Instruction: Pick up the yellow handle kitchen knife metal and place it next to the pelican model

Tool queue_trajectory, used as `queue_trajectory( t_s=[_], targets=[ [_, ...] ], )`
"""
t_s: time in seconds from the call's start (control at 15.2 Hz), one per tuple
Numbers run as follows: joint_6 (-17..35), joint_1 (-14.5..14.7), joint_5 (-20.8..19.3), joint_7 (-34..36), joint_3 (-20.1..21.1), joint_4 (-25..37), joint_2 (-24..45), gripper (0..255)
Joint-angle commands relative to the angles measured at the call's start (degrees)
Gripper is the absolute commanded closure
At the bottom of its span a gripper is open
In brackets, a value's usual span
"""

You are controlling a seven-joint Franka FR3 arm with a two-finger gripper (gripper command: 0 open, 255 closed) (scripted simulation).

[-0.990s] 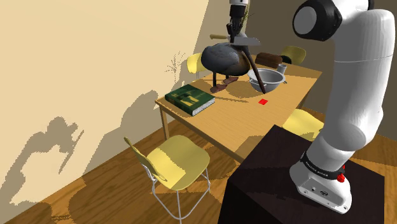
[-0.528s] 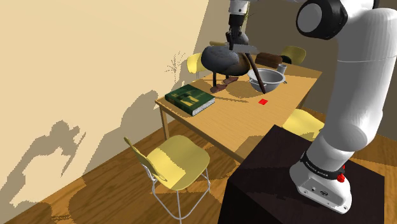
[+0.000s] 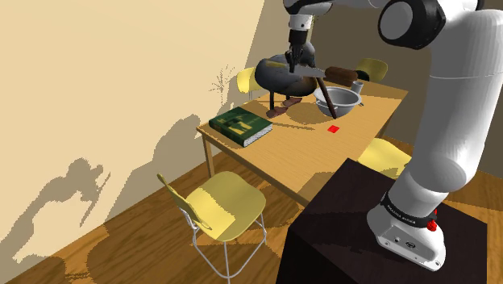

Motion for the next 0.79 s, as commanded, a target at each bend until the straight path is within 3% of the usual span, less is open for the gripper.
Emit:
queue_trajectory(
  t_s=[0.0, 0.73],
  targets=[
    [1.5, 0.1, 0.1, -0.2, 0.0, -1.3, 0.2, 255],
    [9.5, 0.4, 0.6, -1.0, 0.3, -8.6, 1.0, 255]
  ],
)
